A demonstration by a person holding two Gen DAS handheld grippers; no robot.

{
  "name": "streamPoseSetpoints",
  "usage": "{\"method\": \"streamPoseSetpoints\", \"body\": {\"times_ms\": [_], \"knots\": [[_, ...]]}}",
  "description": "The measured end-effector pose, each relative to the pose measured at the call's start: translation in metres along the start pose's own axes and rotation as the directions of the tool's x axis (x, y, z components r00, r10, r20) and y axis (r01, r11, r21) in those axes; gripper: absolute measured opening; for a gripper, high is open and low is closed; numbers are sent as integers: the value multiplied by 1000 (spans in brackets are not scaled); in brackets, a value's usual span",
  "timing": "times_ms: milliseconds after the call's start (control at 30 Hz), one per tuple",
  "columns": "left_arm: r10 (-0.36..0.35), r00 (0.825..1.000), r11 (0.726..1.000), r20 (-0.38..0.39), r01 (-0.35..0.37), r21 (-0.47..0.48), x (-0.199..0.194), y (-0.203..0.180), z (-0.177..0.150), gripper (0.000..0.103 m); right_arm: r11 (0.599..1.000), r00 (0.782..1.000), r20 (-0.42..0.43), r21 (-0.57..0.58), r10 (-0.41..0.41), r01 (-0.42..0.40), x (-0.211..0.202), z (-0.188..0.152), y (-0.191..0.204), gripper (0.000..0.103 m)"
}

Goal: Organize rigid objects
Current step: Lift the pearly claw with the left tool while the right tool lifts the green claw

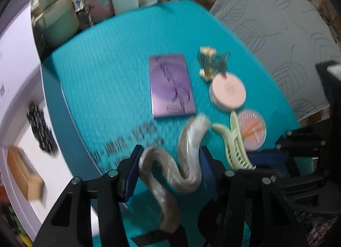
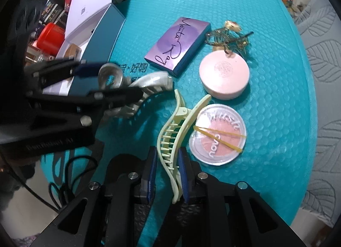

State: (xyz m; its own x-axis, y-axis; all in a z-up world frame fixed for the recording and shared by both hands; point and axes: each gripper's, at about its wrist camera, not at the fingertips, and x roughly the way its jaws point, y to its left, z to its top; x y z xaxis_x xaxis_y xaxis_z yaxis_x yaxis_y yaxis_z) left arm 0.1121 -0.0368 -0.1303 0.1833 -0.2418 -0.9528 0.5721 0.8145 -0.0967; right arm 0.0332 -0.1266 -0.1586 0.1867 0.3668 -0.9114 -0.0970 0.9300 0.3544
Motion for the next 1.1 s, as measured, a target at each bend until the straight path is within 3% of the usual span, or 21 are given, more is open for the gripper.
{"method": "streamPoseSetpoints", "body": {"times_ms": [133, 567, 633, 667, 700, 733, 800, 900, 1100], "knots": [[-48, 999, 996, -7, 47, -70, 0, -4, -18, 52, 1000, 1000, -13, -30, -3, 2, -3, -7, -1, 20], [-64, 998, 970, -22, 57, -238, -11, -24, -64, 52, 989, 998, -67, -145, 0, -10, -13, -34, 0, 20], [-66, 997, 955, -26, 55, -291, -8, -20, -69, 57, 988, 998, -64, -156, -10, 0, -13, -37, 1, 20], [-70, 997, 949, -44, 53, -310, -4, -18, -70, 66, 988, 998, -59, -157, -14, 5, -13, -37, 1, 21], [-92, 993, 938, -77, 61, -341, 4, -12, -74, 68, 988, 998, -54, -156, -28, 19, -12, -35, 1, 23], [-95, 994, 937, -50, 72, -342, 3, -12, -75, 70, 987, 998, -52, -159, -45, 36, -11, -33, 2, 29], [-80, 997, 936, 11, 79, -343, -4, -10, -78, 71, 982, 996, -40, -178, -75, 66, -10, -33, 6, 32], [-71, 997, 938, 21, 74, -340, -4, -7, -84, 72, 975, 994, -20, -198, -104, 98, -8, -32, 13, 40], [-26, 1000, 955, 10, 27, -296, 0, -15, -84, 72, 963, 990, -5, -233, -139, 134, 0, -28, 22, 40]]}}
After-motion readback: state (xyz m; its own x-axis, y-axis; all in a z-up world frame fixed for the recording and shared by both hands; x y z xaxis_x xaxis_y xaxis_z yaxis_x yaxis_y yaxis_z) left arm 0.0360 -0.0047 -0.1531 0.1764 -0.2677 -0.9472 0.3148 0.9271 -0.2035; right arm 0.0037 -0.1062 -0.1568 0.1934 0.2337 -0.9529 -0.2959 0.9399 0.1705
